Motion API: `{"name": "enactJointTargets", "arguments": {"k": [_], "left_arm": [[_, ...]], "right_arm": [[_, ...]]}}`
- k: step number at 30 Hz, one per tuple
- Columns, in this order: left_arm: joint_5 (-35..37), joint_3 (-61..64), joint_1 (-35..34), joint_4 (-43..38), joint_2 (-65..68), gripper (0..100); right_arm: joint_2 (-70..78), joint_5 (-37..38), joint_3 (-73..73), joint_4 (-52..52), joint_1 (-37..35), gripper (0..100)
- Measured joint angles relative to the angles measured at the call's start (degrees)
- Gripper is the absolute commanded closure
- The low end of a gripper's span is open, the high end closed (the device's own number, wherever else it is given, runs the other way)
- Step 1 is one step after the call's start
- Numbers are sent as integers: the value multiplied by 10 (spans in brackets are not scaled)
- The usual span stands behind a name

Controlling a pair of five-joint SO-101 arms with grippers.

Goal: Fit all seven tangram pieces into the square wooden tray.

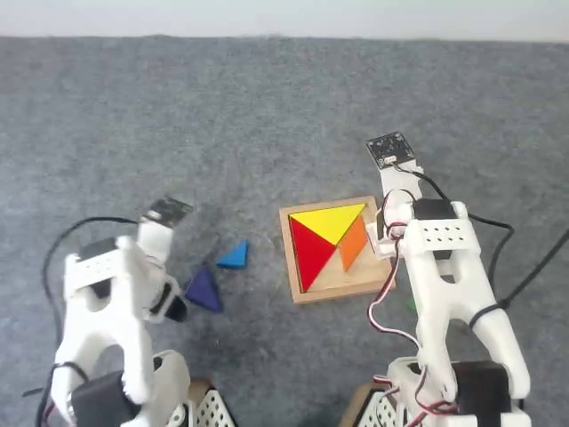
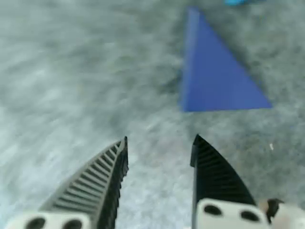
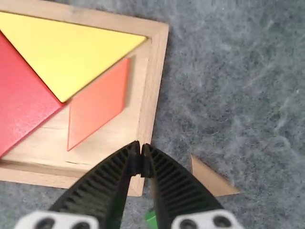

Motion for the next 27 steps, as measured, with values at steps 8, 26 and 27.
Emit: {"name": "enactJointTargets", "arguments": {"k": [8,26,27], "left_arm": [[110,6,102,-47,-6,794],[317,-28,293,-150,-7,790],[328,-34,293,-158,-7,790]], "right_arm": [[0,0,0,-4,0,990],[0,0,0,-5,0,990],[0,0,0,-5,0,990]]}}
